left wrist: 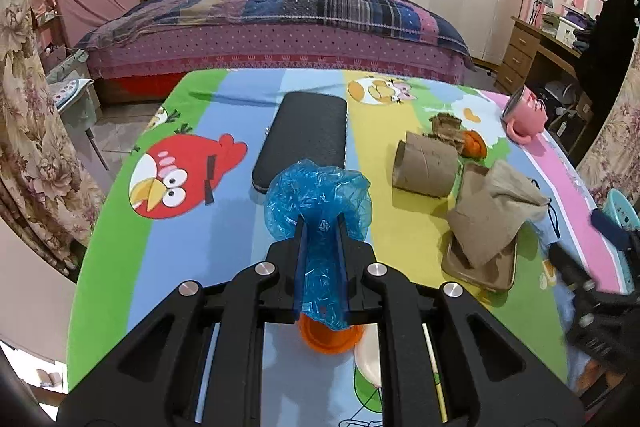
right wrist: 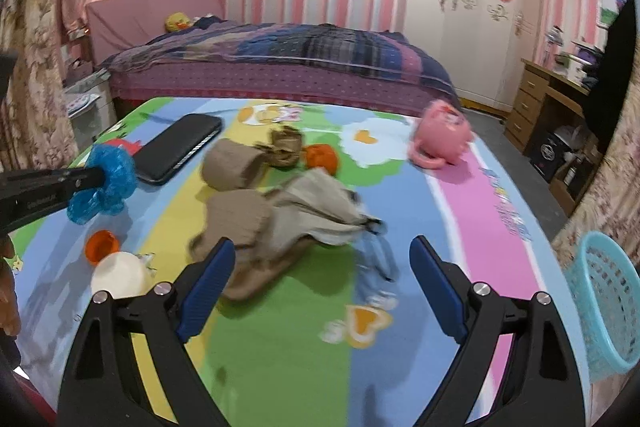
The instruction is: Collect trash
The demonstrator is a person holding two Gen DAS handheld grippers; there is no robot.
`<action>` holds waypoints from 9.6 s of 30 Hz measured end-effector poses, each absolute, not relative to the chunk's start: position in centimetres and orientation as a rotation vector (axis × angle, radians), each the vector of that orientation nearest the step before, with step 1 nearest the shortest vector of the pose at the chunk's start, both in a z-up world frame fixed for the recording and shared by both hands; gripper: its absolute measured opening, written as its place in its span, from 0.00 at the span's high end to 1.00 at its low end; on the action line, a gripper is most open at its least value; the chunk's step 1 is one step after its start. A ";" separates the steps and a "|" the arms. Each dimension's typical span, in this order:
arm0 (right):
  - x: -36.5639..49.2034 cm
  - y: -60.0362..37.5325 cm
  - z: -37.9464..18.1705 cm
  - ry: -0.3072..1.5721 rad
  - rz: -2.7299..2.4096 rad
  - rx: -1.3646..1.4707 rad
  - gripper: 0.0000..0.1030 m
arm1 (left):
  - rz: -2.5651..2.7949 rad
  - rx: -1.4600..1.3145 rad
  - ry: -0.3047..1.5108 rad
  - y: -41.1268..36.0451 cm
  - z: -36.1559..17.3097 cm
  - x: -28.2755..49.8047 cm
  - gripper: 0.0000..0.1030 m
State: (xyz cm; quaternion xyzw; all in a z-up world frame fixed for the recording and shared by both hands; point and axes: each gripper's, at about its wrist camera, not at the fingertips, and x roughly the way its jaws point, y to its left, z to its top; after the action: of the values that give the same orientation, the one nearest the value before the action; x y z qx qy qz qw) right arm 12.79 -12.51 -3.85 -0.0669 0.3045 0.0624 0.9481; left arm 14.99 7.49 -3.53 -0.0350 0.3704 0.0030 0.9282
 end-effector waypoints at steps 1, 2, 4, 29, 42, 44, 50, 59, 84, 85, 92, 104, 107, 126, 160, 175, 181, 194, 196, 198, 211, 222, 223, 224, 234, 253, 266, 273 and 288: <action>13.1 -12.0 -4.1 0.625 0.137 -0.143 0.16 | 0.010 -0.067 0.753 7.6 -3.4 14.9 0.89; 13.6 -11.2 -4.4 0.635 0.150 -0.153 0.16 | 0.014 -0.063 0.749 7.6 -3.3 15.0 0.89; 14.7 -10.0 -4.9 0.653 0.168 -0.161 0.16 | 0.015 -0.066 0.741 7.8 -3.0 15.1 0.89; 15.0 -14.0 -3.0 0.643 0.243 -0.063 0.53 | 0.020 -0.046 0.729 7.1 -3.0 16.1 0.89; 5.9 -31.8 2.7 0.494 0.006 0.031 0.53 | -0.216 0.036 0.532 -5.6 2.2 10.4 0.89; 4.5 -34.6 3.0 0.485 -0.052 0.027 0.53 | -0.256 0.060 0.516 -8.3 2.6 9.8 0.89; 1.3 -43.1 3.0 0.478 -0.227 0.071 0.53 | -0.399 0.108 0.506 -17.2 2.6 9.2 0.89; -0.8 -50.0 1.4 0.488 -0.375 0.109 0.53 | -0.583 0.152 0.552 -28.4 -0.3 9.3 0.89; 0.6 -55.8 -3.6 0.526 -0.480 0.195 0.53 | -0.698 0.274 0.631 -41.5 -4.1 13.8 0.29; 0.7 -55.8 -3.7 0.529 -0.481 0.194 0.53 | -0.676 0.265 0.630 -40.9 -4.1 14.1 0.26; 2.0 -55.3 -4.1 0.536 -0.477 0.196 0.53 | -0.577 0.228 0.597 -37.1 -3.1 15.0 0.12; 4.3 -53.7 -4.0 0.570 -0.470 0.197 0.26 | -0.478 0.186 0.577 -31.1 -2.1 13.9 0.09; 4.1 -53.0 -3.8 0.572 -0.482 0.196 0.13 | -0.451 0.165 0.583 -29.3 -1.6 14.0 0.09; 5.3 -39.0 -0.4 0.535 -0.253 0.083 0.13 | -0.153 0.117 0.545 -10.2 1.6 12.4 0.05; 12.1 -19.3 -4.7 0.665 -0.020 -0.040 0.13 | 0.141 0.059 0.854 10.6 -9.4 13.3 0.12; 12.1 -18.5 -4.9 0.654 -0.002 -0.062 0.13 | 0.152 -0.057 0.811 13.5 -8.4 12.0 0.12; 12.1 -18.8 -5.1 0.655 -0.012 -0.064 0.13 | 0.079 -0.038 0.840 11.0 -9.0 12.8 0.12; 13.3 -18.2 -5.3 0.655 0.015 -0.070 0.13 | 0.020 -0.058 0.849 10.1 -9.4 13.8 0.62; 13.9 -17.6 -5.1 0.644 0.028 -0.090 0.13 | 0.024 -0.051 0.847 10.0 -9.3 13.9 0.62; 14.5 -17.0 -5.0 0.638 0.039 -0.103 0.13 | 0.025 -0.050 0.842 10.0 -9.2 14.0 0.62; 20.6 -15.1 -6.6 0.779 0.100 -0.105 0.22 | 0.077 -0.022 0.754 10.6 -5.8 15.1 0.62; 18.8 -16.2 -5.4 0.715 0.174 -0.058 0.81 | 0.058 -0.013 0.683 8.2 -2.9 14.5 0.62; 18.5 -16.7 -5.1 0.707 0.173 -0.049 0.81 | 0.057 -0.012 0.681 7.8 -2.7 14.3 0.62; 18.1 -17.1 -4.9 0.702 0.172 -0.039 0.83 | 0.058 -0.012 0.679 7.7 -2.5 14.2 0.62; 14.0 -22.1 -1.8 0.632 0.142 -0.021 0.84 | 0.034 -0.025 0.657 5.1 -0.9 13.1 0.62; 7.2 -32.6 -1.4 0.596 -0.006 0.053 0.84 | -0.104 0.055 0.640 -3.8 0.7 13.1 0.62; 1.5 -44.5 0.9 0.523 -0.245 0.115 0.84 | -0.440 0.109 0.581 -20.8 2.1 12.9 0.62; -1.2 -50.3 0.6 0.516 -0.364 0.163 0.84 | -0.581 0.148 0.565 -29.8 1.0 11.6 0.62; -1.9 -55.8 -1.8 0.511 -0.472 0.243 0.84 | -0.717 0.186 0.617 -39.9 -2.6 13.2 0.62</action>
State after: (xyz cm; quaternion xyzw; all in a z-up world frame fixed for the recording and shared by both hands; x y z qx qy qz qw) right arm -1.85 -55.83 -1.84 0.1188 0.2497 -0.2309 0.9329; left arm 13.20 -39.90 -2.59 0.0895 0.2968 -0.3450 0.8859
